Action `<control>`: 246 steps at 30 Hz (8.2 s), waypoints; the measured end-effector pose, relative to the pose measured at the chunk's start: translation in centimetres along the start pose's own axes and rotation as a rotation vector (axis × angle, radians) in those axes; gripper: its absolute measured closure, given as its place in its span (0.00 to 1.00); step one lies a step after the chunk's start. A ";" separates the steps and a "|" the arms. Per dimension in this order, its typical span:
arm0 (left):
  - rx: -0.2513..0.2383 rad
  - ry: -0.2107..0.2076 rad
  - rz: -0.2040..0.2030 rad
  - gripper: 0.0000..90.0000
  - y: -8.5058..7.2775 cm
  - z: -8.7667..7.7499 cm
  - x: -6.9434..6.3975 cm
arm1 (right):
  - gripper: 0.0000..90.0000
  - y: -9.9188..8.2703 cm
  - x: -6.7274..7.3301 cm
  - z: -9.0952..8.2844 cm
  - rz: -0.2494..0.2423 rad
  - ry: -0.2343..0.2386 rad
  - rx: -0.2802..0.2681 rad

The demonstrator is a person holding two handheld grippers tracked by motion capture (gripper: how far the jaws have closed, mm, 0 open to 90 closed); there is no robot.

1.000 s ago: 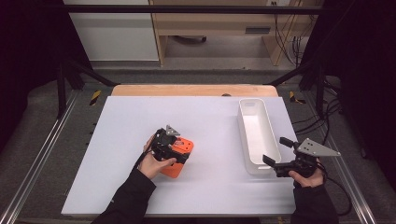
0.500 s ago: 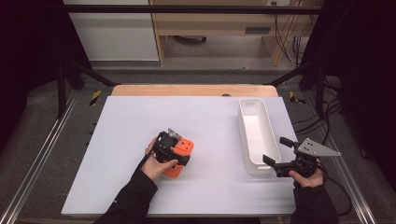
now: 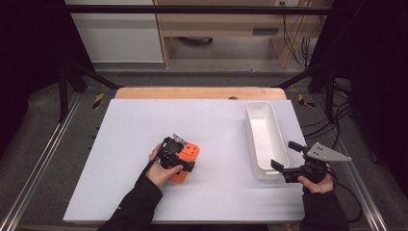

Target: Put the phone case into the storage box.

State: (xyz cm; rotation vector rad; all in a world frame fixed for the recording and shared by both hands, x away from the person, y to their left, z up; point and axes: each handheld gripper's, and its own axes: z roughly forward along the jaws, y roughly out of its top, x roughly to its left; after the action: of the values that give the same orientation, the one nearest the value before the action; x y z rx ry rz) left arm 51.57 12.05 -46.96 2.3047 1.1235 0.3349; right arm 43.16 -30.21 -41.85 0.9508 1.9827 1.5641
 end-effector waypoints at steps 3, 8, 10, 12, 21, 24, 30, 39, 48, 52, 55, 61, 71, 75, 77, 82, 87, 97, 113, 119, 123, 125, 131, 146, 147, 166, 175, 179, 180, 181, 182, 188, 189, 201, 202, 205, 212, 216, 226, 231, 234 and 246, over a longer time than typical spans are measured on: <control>0.008 0.006 -0.001 0.02 -0.1 0.1 -0.1 | 0.00 0.0 0.0 0.0 0.003 0.001 0.001; 0.008 0.019 0.002 0.02 -0.2 0.4 -0.2 | 0.00 0.0 0.0 0.1 0.001 0.001 0.001; 0.008 0.023 -0.002 0.03 -0.3 0.4 -0.2 | 0.00 0.0 0.0 0.1 0.001 0.002 0.001; 0.007 0.025 -0.003 0.03 -0.3 0.4 -0.2 | 0.00 0.0 0.0 0.0 0.001 0.002 0.001; 0.004 0.032 0.000 0.05 -0.3 0.4 -0.3 | 0.00 0.0 0.0 0.0 0.001 0.002 0.000; 0.003 0.031 -0.001 0.06 -0.3 0.4 -0.3 | 0.00 0.0 0.0 0.1 0.001 0.002 0.001; 0.006 0.031 0.001 0.08 -0.3 0.3 -0.4 | 0.00 0.0 0.0 0.1 0.001 0.003 0.001; -0.004 0.043 0.001 0.10 -0.5 0.3 -0.6 | 0.00 0.0 0.1 0.1 0.003 0.003 -0.002; -0.009 0.046 -0.007 0.11 -0.5 0.2 -0.6 | 0.00 0.0 0.1 0.1 0.001 0.003 0.001; -0.011 0.045 -0.007 0.11 -0.6 0.2 -0.6 | 0.00 0.0 0.1 0.1 0.003 0.004 0.002; -0.011 0.046 -0.009 0.11 -0.6 0.2 -0.6 | 0.00 0.0 0.1 0.2 -0.001 0.002 0.001; -0.011 0.046 -0.013 0.11 -0.6 0.2 -0.6 | 0.00 0.0 0.1 0.1 0.002 0.003 0.000; -0.015 0.045 -0.018 0.12 -0.6 0.1 -0.6 | 0.00 0.0 0.1 0.1 0.003 0.004 -0.001; -0.013 0.041 -0.018 0.13 -0.5 0.1 -0.5 | 0.00 0.0 0.1 0.1 0.002 0.004 0.000; -0.013 0.041 -0.018 0.13 -0.5 0.0 -0.5 | 0.00 0.0 0.1 0.1 0.002 0.004 -0.001; -0.020 0.042 -0.009 0.13 -0.5 -0.2 -0.6 | 0.00 0.0 0.1 0.1 0.002 0.007 -0.001; -0.029 0.041 -0.013 0.13 -0.4 -0.5 -0.5 | 0.00 0.0 0.0 0.1 0.000 0.004 -0.001; -0.060 0.024 -0.018 0.14 0.0 -1.8 -0.4 | 0.00 0.1 0.0 0.1 0.002 0.005 -0.002; -0.111 -0.007 0.012 0.14 0.4 -3.9 -0.6 | 0.00 0.1 0.1 0.0 0.000 0.006 -0.002; -0.132 -0.030 0.042 0.14 0.6 -4.7 -0.9 | 0.00 0.1 0.1 0.0 -0.004 0.009 -0.002; -0.151 -0.045 0.059 0.14 0.7 -5.3 -1.2 | 0.00 0.2 0.1 0.0 -0.007 0.011 -0.002; -0.157 -0.055 0.068 0.14 0.8 -5.5 -1.3 | 0.00 0.2 0.1 0.0 -0.010 0.009 -0.001; -0.178 -0.085 0.103 0.14 0.8 -6.1 -1.8 | 0.00 0.2 0.2 0.0 -0.011 0.012 0.000; -0.202 -0.124 0.184 0.14 0.8 -7.0 -3.0 | 0.00 0.5 0.7 0.3 -0.048 0.019 0.016; -0.201 -0.124 0.190 0.15 0.8 -7.0 -3.1 | 0.00 0.5 0.8 0.4 -0.051 0.020 0.018; -0.221 -0.150 0.319 0.15 0.8 -7.9 -5.4 | 0.00 0.9 2.1 1.2 -0.106 0.050 0.045; -0.213 -0.153 0.398 0.15 0.7 -7.9 -6.5 | 0.00 1.1 2.6 1.5 -0.127 0.072 0.058; -0.210 -0.160 0.429 0.15 0.7 -7.9 -6.9 | 0.00 1.1 2.9 1.7 -0.135 0.081 0.064; -0.211 -0.162 0.435 0.15 0.6 -7.9 -7.0 | 0.00 1.1 2.9 1.8 -0.138 0.084 0.068; -0.213 -0.165 0.440 0.15 0.6 -7.9 -7.0 | 0.00 1.1 3.0 1.8 -0.141 0.085 0.068; -0.213 -0.166 0.448 0.15 0.6 -7.9 -7.1 | 0.00 1.1 3.1 1.9 -0.142 0.088 0.070; -0.206 -0.171 0.499 0.15 0.5 -7.6 -7.4 | 0.01 1.3 3.4 2.3 -0.169 0.104 0.088; -0.204 -0.172 0.502 0.15 0.5 -7.5 -7.4 | 0.01 1.3 3.5 2.3 -0.167 0.107 0.089; -0.198 -0.164 0.549 0.15 0.3 -7.5 -7.6 | 0.01 1.8 4.7 3.2 -0.226 0.154 0.125; -0.197 -0.165 0.552 0.15 0.2 -7.5 -7.6 | 0.01 1.9 4.9 3.3 -0.231 0.156 0.130; -0.196 -0.161 0.558 0.15 0.0 -7.6 -7.5 | 0.01 2.1 5.3 3.6 -0.254 0.171 0.146; -0.194 -0.183 0.581 0.15 -0.1 -7.9 -7.3 | 0.01 2.5 6.5 4.7 -0.313 0.212 0.184; -0.194 -0.187 0.590 0.15 -0.1 -7.9 -7.3 | 0.01 2.6 7.2 5.3 -0.338 0.237 0.200; -0.207 -0.195 0.662 0.15 0.0 -8.6 -7.5 | 0.02 3.1 8.2 5.9 -0.389 0.273 0.234; -0.200 -0.193 0.688 0.15 0.1 -8.6 -7.6 | 0.02 3.2 8.6 5.9 -0.420 0.289 0.260; -0.198 -0.187 0.692 0.15 0.1 -8.5 -7.8 | 0.02 3.3 8.9 5.9 -0.442 0.303 0.285; -0.202 -0.205 0.714 0.15 0.2 -8.6 -7.8 | 0.02 3.8 9.9 6.3 -0.507 0.350 0.322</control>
State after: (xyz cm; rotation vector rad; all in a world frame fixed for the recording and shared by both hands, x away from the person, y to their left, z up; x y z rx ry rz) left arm 43.06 8.96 -39.66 2.4118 0.1285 0.4341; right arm 41.92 -18.22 -39.14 0.2351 2.5179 1.2012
